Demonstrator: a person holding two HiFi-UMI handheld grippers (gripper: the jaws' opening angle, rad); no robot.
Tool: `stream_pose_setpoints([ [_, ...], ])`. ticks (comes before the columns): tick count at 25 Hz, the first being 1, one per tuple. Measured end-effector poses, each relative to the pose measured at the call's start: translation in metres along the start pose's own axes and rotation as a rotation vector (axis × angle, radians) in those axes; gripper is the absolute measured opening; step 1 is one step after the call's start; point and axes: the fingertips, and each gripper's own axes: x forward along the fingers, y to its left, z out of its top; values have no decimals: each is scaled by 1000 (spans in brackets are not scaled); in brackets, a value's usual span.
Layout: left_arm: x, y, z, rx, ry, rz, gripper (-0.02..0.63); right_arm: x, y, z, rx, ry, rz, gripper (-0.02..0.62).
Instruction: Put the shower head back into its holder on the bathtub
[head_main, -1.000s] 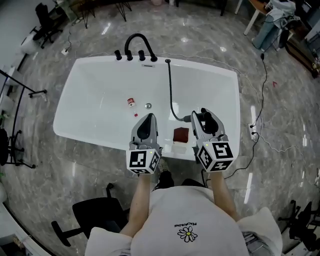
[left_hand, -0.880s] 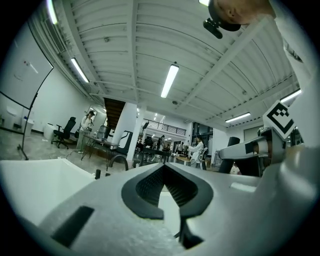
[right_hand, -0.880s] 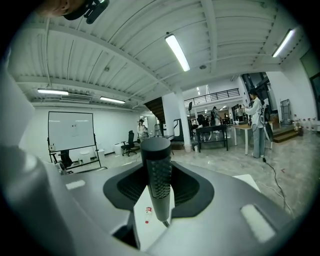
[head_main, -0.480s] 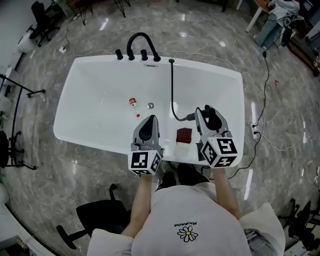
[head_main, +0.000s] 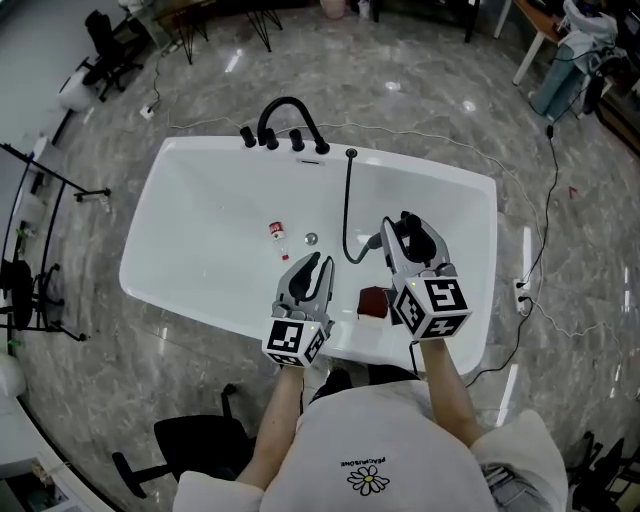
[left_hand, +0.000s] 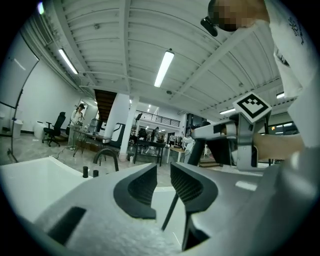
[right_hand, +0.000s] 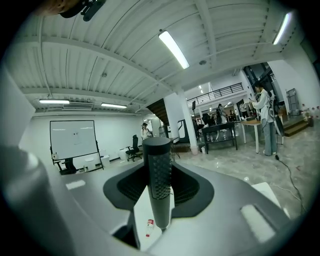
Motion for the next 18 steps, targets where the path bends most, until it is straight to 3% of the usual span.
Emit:
stream_pose_setpoints([
  [7,59,-11,-48,-3,79,15,148,34,-32,10,60,-23,81,140],
  [12,85,-10,-100,-20,158,-43,172,54,-43,8,76,-25,82,140],
  [18,130,7,-177,-37,282,-88,195,78,-50,46,79,-107,46,138],
])
